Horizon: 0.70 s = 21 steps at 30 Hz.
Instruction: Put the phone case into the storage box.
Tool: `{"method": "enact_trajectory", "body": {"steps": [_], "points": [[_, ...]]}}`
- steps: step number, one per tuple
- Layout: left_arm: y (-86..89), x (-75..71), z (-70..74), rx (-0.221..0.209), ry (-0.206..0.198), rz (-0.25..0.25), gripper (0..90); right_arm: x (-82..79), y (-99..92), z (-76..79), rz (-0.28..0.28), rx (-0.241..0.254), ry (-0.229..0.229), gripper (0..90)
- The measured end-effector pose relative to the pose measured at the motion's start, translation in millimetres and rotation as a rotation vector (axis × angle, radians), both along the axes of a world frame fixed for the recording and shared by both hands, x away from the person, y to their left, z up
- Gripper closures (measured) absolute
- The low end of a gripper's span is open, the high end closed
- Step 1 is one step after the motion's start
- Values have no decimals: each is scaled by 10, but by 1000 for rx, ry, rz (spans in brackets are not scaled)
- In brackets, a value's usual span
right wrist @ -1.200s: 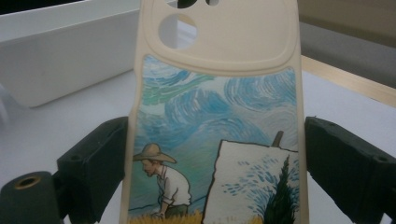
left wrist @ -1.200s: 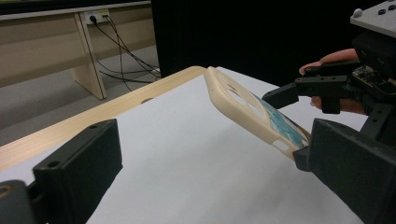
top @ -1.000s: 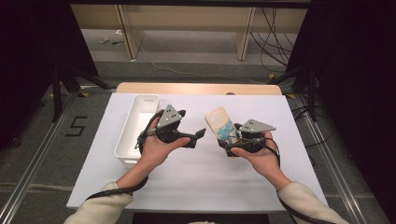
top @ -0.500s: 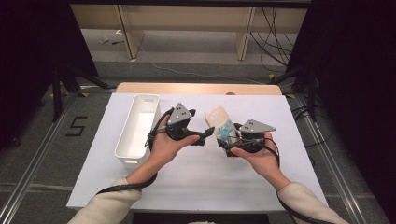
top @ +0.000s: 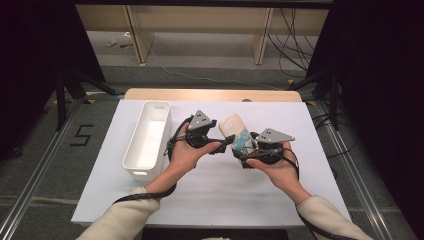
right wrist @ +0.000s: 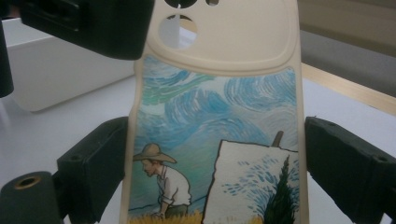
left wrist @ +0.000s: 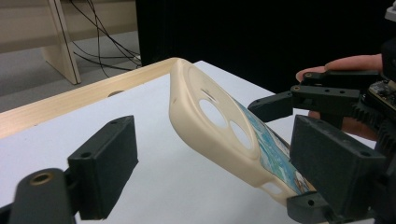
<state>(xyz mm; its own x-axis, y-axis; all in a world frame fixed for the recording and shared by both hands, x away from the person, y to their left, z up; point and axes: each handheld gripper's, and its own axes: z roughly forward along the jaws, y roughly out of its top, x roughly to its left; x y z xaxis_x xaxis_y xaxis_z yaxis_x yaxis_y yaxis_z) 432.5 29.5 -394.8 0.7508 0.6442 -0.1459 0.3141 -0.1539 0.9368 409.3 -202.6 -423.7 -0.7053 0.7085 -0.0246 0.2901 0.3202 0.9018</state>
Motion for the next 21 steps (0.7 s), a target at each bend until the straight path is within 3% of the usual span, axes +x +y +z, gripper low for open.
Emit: {"method": "enact_trajectory", "body": {"steps": [9, 21], "points": [[-55, 11, -19, -8, 16, -2, 179, -7, 9, 2, 1, -3, -8, 111], [-31, 9, -16, -39, 34, 17, 395, -14, 17, 0, 1, -9, -12, 111]]}}
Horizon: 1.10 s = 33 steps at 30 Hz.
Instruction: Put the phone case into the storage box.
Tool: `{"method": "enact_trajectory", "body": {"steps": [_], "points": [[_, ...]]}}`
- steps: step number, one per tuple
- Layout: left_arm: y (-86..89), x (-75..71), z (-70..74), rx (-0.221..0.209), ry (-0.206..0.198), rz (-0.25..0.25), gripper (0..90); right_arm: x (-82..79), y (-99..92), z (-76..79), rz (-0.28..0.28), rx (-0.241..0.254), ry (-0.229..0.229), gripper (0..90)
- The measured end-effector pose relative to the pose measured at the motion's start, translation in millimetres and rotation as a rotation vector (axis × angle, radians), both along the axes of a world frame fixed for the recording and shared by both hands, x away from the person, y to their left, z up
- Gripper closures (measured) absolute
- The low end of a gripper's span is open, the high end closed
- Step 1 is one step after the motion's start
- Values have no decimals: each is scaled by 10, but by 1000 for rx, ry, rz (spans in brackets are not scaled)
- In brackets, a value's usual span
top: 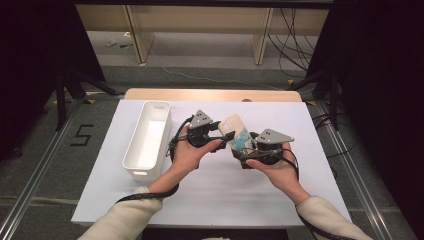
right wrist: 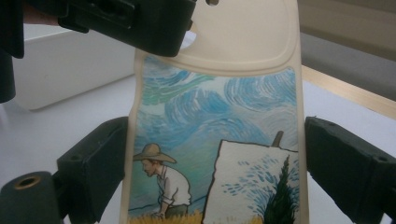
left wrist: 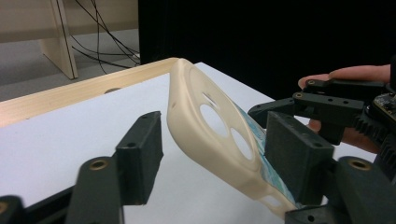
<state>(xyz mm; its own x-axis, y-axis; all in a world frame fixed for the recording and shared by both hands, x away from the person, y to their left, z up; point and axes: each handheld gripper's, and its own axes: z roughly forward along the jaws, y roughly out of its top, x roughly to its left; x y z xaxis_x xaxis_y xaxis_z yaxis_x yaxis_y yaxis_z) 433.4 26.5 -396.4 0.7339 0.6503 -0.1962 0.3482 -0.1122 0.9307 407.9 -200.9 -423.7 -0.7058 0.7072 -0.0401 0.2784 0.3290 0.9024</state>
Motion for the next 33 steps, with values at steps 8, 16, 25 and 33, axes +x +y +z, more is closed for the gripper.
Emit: {"method": "enact_trajectory", "body": {"steps": [8, 16, 25, 33], "points": [[-4, -1, -26, -45, 30, -22, 563, -1, 7, -12, 4, -13, -5, 111], [-9, -29, 5, -100, 45, -84, 724, 4, 18, -39, 11, -26, 8, 182], [-5, -73, 81, -52, -1, -122, 798, -19, 18, -38, 7, -1, -5, 292], [73, -67, 184, -34, -49, -150, 799, 10, -19, -61, 47, -9, 42, 154]]}}
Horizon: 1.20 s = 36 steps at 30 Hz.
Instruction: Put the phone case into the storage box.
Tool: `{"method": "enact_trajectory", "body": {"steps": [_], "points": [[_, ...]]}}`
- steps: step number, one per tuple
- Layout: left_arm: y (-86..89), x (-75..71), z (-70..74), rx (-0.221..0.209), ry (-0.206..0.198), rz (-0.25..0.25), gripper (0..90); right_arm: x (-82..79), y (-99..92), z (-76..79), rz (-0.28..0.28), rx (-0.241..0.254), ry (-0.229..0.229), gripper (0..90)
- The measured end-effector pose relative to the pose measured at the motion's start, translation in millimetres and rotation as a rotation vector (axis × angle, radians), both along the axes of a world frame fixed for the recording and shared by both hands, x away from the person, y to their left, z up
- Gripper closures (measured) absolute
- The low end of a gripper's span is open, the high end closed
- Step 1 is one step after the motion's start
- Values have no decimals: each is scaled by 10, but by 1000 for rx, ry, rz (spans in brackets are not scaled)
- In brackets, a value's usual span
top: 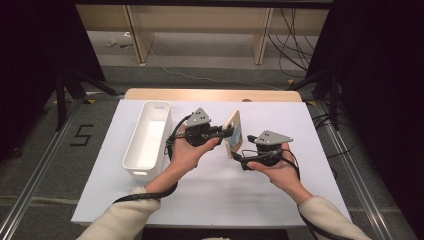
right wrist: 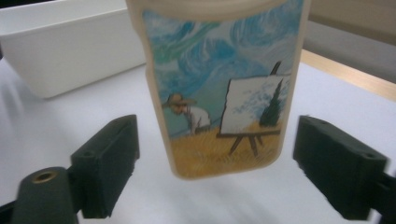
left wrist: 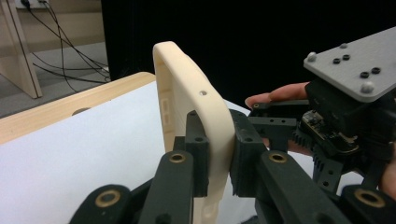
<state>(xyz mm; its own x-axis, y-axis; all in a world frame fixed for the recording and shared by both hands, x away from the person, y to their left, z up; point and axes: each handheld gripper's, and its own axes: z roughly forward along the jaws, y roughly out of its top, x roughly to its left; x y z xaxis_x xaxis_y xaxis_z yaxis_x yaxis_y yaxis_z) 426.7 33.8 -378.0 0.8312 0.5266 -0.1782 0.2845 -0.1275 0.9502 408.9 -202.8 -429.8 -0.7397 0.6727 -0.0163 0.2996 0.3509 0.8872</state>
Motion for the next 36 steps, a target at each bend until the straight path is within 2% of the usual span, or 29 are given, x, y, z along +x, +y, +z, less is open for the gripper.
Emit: {"method": "enact_trajectory", "body": {"steps": [4, 9, 16, 28, 36], "points": [[25, 3, 23, 17, -19, -15, 799, 14, -29, -6, -3, 2, 9, 143], [42, 14, 36, 27, -22, -35, 799, 30, -59, -10, -8, 2, 14, 137], [66, 35, 45, 38, -15, -68, 799, 55, -108, -14, 5, 1, 16, 137], [106, 65, 49, 62, -23, -82, 798, 77, -143, -31, 35, -19, 26, 146], [136, 76, 59, 69, -9, -106, 799, 99, -168, -42, 51, -28, 28, 150]]}}
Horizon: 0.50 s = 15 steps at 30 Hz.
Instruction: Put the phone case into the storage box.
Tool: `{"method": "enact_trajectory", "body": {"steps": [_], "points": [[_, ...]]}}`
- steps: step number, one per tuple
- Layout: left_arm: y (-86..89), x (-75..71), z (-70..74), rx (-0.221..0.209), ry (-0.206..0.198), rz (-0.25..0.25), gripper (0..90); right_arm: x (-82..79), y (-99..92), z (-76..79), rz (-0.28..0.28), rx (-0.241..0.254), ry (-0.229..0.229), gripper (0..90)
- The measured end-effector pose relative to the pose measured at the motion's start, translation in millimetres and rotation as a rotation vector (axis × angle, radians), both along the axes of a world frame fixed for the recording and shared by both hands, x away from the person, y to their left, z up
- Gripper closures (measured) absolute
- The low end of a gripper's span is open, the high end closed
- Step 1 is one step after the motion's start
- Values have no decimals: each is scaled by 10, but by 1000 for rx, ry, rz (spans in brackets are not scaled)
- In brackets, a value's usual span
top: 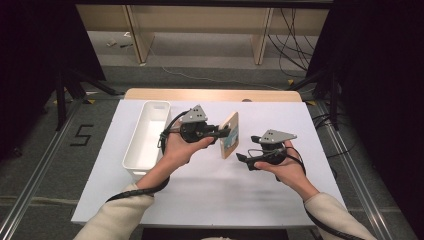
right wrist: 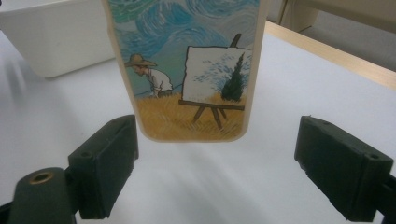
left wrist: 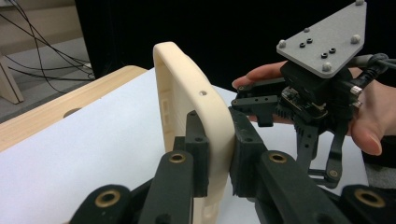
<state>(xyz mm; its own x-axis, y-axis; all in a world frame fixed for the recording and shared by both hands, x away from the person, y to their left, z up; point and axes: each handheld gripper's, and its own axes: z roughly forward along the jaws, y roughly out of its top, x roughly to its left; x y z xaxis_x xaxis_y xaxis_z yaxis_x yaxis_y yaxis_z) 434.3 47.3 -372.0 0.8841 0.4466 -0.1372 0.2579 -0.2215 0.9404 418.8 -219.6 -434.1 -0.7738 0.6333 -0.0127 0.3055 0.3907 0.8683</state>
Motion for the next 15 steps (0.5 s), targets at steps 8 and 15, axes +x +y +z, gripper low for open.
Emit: {"method": "enact_trajectory", "body": {"steps": [8, 15], "points": [[1, 4, -5, 9, 5, -24, 798, 17, -19, -6, 15, 1, 7, 153], [-2, 7, -15, 10, 10, -24, 798, 24, -24, -11, 21, -2, 10, 154]]}}
